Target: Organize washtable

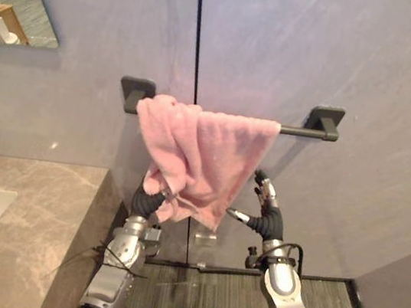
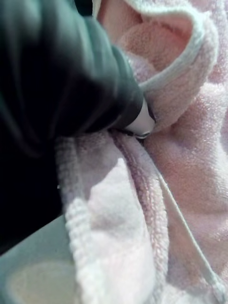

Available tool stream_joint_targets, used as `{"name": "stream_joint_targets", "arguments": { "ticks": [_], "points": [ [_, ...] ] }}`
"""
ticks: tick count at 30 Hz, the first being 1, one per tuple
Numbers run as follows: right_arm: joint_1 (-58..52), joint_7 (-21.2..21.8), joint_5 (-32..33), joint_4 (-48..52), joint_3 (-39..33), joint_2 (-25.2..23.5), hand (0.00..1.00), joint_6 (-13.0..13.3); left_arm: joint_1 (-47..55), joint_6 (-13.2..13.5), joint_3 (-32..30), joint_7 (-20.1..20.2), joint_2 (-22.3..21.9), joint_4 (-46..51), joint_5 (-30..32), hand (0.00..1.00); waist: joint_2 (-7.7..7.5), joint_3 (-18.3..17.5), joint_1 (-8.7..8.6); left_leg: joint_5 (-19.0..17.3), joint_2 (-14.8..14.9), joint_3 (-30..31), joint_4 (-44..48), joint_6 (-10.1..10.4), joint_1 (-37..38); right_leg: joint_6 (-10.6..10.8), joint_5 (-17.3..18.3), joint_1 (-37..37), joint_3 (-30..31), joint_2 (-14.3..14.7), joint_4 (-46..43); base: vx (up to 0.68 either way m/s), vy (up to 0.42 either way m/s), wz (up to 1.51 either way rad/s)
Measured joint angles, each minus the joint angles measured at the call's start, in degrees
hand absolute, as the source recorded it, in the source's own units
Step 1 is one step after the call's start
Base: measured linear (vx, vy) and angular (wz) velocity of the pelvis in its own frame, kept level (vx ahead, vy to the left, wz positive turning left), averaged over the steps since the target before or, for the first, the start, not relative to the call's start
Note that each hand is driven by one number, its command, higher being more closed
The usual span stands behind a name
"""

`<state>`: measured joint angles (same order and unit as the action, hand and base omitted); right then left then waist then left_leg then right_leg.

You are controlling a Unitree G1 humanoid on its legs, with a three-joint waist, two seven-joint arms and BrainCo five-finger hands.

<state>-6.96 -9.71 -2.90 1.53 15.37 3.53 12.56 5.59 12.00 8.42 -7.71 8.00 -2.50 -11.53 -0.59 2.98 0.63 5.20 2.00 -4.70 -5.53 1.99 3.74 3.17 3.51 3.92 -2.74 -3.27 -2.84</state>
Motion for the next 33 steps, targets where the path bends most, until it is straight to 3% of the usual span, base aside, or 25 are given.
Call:
{"name": "stream_joint_targets", "arguments": {
  "ticks": [11,33],
  "points": [
    [-0.04,-0.04,0.06,-0.3,0.03,-0.08,0.0,-0.06,0.06,0.26,0.02,0.01,-0.22,0.21,0.0,1.0,0.38,-0.62,0.07,0.1,-0.04,0.09,0.0,-0.14,-0.25,0.0,0.0,-0.12,-0.14,-0.04,0.16,0.0,0.0,0.0],
    [6.85,1.56,3.07,-11.11,0.55,1.49,0.0,-2.41,0.07,0.29,1.33,1.39,-0.75,0.19,-0.27,1.0,0.41,-1.08,0.27,0.15,0.02,1.43,0.01,-0.18,-1.83,0.25,-0.53,-0.22,-1.29,-0.71,0.97,0.0,-0.003,0.03]
  ]
}}
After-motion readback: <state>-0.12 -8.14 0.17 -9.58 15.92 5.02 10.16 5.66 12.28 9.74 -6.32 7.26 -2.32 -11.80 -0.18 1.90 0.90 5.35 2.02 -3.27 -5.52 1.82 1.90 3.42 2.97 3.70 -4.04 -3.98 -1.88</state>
